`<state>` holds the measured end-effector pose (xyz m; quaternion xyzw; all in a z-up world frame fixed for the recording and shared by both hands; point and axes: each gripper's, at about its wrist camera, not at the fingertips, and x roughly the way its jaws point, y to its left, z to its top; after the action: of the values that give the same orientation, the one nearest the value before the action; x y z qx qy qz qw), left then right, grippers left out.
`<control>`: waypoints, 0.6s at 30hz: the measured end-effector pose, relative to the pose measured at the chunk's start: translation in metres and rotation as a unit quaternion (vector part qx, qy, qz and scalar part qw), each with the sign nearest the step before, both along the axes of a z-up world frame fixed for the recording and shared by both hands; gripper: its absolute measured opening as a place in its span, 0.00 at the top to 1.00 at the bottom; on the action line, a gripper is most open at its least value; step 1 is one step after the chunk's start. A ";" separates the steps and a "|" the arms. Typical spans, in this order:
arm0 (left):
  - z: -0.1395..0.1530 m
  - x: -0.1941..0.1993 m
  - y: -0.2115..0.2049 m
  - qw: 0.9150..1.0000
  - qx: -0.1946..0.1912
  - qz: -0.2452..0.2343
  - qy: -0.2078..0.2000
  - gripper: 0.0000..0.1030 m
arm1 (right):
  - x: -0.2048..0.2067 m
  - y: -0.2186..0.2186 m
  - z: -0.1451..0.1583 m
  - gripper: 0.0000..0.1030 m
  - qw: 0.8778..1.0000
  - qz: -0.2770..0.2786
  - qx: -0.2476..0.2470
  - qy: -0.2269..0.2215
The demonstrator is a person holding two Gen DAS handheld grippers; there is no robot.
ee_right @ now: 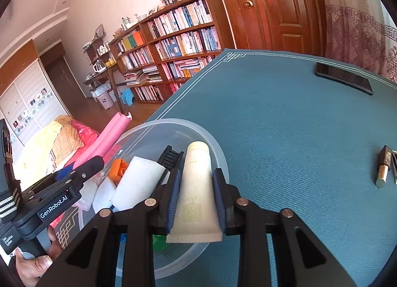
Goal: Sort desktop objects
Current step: 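Carry pink foam tube in left tool while right tool carries lotion tube to bowl, then open left tool to drop pink tube while right tool drops lotion tube into bowl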
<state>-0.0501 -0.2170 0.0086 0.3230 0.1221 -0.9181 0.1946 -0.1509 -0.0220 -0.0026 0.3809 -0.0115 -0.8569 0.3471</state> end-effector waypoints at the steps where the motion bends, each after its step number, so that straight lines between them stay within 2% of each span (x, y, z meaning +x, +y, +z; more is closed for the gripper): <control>1: -0.001 0.000 -0.002 1.000 0.001 0.000 0.000 0.54 | -0.001 -0.002 -0.001 0.70 1.000 0.001 0.001 -0.001; 11: -0.003 -0.004 -0.008 1.000 0.018 -0.010 -0.010 0.53 | -0.003 -0.022 -0.008 0.70 1.000 0.008 0.003 -0.009; 12: -0.004 -0.005 -0.010 1.000 0.024 -0.009 -0.010 0.51 | -0.003 -0.023 -0.008 0.69 1.000 0.008 0.003 -0.008; 15: -0.005 -0.003 -0.015 0.999 0.040 -0.004 -0.004 0.37 | -0.003 -0.023 -0.008 0.69 1.000 0.010 0.002 -0.006; 18: -0.006 -0.002 -0.017 0.999 0.049 -0.003 0.000 0.36 | -0.003 -0.023 -0.008 0.69 1.000 0.013 -0.002 -0.011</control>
<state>-0.0521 -0.2337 0.0024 0.3327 0.1658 -0.9115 0.1761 -0.1538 -0.0452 -0.0105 0.3898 -0.0123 -0.8478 0.3592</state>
